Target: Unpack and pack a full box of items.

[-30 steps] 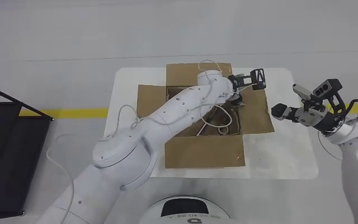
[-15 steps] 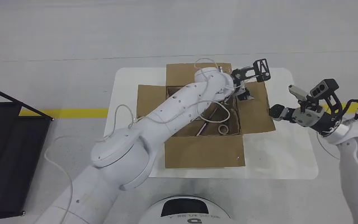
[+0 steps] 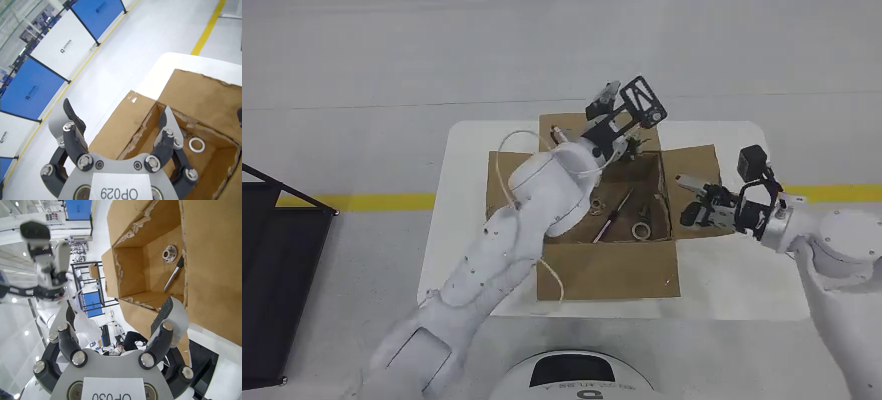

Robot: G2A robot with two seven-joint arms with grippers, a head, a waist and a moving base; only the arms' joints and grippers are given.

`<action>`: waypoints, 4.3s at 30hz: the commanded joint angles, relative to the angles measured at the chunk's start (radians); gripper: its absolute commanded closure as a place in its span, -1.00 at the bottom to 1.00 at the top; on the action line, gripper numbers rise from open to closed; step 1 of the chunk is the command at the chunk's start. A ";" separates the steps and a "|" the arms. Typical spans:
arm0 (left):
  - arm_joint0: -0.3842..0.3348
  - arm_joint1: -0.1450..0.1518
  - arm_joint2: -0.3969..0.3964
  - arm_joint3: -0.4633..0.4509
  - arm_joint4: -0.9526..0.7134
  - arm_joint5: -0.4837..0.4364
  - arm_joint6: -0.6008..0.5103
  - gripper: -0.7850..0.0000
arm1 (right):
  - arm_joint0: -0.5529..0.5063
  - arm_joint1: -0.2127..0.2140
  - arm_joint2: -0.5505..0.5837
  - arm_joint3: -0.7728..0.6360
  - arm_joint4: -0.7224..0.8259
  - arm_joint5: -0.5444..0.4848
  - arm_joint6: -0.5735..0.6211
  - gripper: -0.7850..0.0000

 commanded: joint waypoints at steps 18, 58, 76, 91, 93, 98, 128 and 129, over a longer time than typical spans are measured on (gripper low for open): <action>0.579 0.080 -0.336 -0.528 0.142 0.020 0.059 -1.00 | 0.179 -0.001 -0.094 0.238 -0.025 0.053 -0.062 -1.00; 0.618 0.123 -0.853 -0.219 -0.206 0.039 0.190 -1.00 | 0.233 -0.005 -0.102 0.246 0.021 0.049 -0.086 -1.00; 0.618 0.123 -0.853 -0.219 -0.206 0.039 0.190 -1.00 | 0.273 -0.002 -0.214 0.066 -0.151 0.112 -0.091 -1.00; 0.618 0.123 -0.853 -0.219 -0.206 0.039 0.190 -1.00 | 0.448 -0.015 -0.420 0.046 -0.302 0.342 -0.056 -1.00; 0.618 0.123 -0.853 -0.219 -0.206 0.039 0.190 -1.00 | 0.448 -0.015 -0.420 0.046 -0.302 0.342 -0.056 -1.00; 0.618 0.123 -0.853 -0.219 -0.206 0.039 0.190 -1.00 | 0.598 -0.048 -0.665 0.028 -0.484 0.521 -0.079 -1.00; 0.618 0.123 -0.853 -0.219 -0.206 0.039 0.190 -1.00 | 1.228 -0.303 -1.348 0.661 -0.274 0.597 -0.188 -1.00; 0.618 0.123 -0.853 -0.219 -0.206 0.039 0.190 -1.00 | 1.223 -0.303 -1.345 0.671 -0.272 0.597 -0.191 -1.00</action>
